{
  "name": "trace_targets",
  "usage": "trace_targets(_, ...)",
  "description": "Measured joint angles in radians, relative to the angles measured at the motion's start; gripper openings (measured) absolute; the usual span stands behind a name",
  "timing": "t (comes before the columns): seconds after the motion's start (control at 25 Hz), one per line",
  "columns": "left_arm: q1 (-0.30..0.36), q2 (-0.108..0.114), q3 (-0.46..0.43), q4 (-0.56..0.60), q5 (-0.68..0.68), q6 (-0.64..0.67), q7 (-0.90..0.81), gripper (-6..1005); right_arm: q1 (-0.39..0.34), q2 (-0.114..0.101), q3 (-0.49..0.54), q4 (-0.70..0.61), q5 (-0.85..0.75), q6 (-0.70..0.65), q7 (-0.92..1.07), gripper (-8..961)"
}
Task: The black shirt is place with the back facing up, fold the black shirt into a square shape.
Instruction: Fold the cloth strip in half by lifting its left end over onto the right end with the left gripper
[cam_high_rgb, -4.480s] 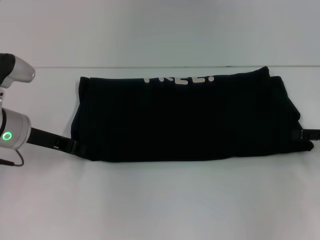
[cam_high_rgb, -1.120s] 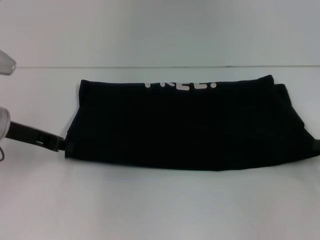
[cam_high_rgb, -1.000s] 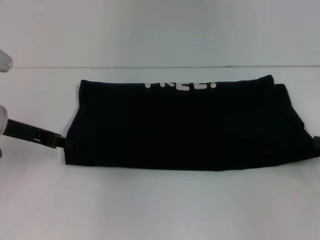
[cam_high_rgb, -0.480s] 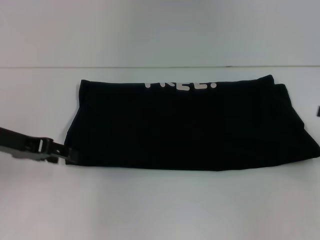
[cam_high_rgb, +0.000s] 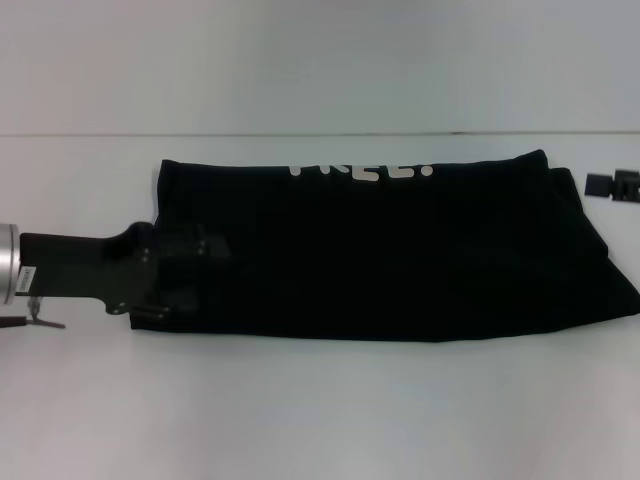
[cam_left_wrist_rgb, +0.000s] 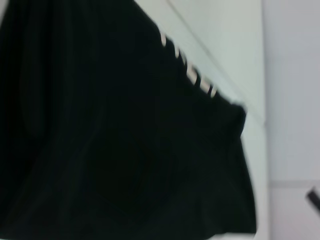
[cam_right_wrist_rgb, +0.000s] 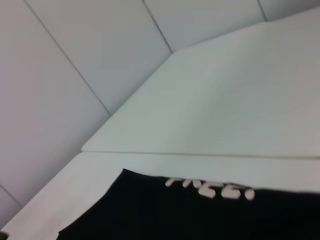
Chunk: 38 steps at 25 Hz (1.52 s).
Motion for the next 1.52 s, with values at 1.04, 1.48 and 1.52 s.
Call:
trace_targets(1.04,0.036,-0.011,-0.022,-0.118,0.057,-0.164,-0.196,934,0.063,0.017,-0.044,-0.002,0.042,0.107,-0.029,938)
trace_targets(1.48,0.044,0.000,-0.081,-0.120,0.095,-0.190,-0.281,935,0.065,0.018,-0.045,0.005,0.086,0.109,-0.029,938)
trace_targets(1.52,0.044,0.000,-0.081,-0.122,0.096,-0.196,-0.281,935,0.065,0.019,-0.045,0.005,0.087,0.110,-0.029,938)
